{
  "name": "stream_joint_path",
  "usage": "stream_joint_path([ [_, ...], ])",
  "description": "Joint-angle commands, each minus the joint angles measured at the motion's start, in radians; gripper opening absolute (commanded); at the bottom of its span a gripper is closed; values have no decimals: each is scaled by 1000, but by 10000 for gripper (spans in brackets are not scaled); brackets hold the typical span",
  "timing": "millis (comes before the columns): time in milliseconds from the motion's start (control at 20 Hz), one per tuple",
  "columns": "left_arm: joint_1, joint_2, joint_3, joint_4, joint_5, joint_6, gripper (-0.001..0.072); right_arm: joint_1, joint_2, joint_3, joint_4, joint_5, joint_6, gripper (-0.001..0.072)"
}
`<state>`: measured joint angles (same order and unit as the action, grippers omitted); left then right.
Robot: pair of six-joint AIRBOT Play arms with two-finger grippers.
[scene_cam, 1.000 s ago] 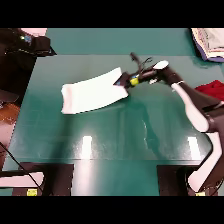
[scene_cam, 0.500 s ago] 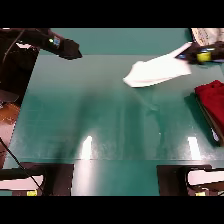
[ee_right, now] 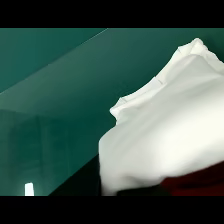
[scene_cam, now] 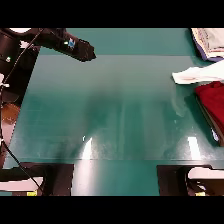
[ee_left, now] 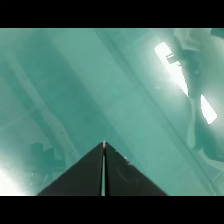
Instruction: Fold the shirts.
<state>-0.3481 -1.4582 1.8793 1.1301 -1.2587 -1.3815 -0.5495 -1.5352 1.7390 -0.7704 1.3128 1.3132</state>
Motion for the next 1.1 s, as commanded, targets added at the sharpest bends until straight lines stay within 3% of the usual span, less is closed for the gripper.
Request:
stream_joint_path([
  [0,-5,0,0,0,7,0,27,-66,2,29,39,-7,-33,11],
  [400,-5,0,0,5,11,2,27,-106,15,320,41,157,-50,11],
  [850,-5,0,0,16,11,5,27,-373,251,-30,14,162,-50,12],
  [1050,-5,0,0,16,10,29,26,-435,336,-203,-258,187,-50,14],
])
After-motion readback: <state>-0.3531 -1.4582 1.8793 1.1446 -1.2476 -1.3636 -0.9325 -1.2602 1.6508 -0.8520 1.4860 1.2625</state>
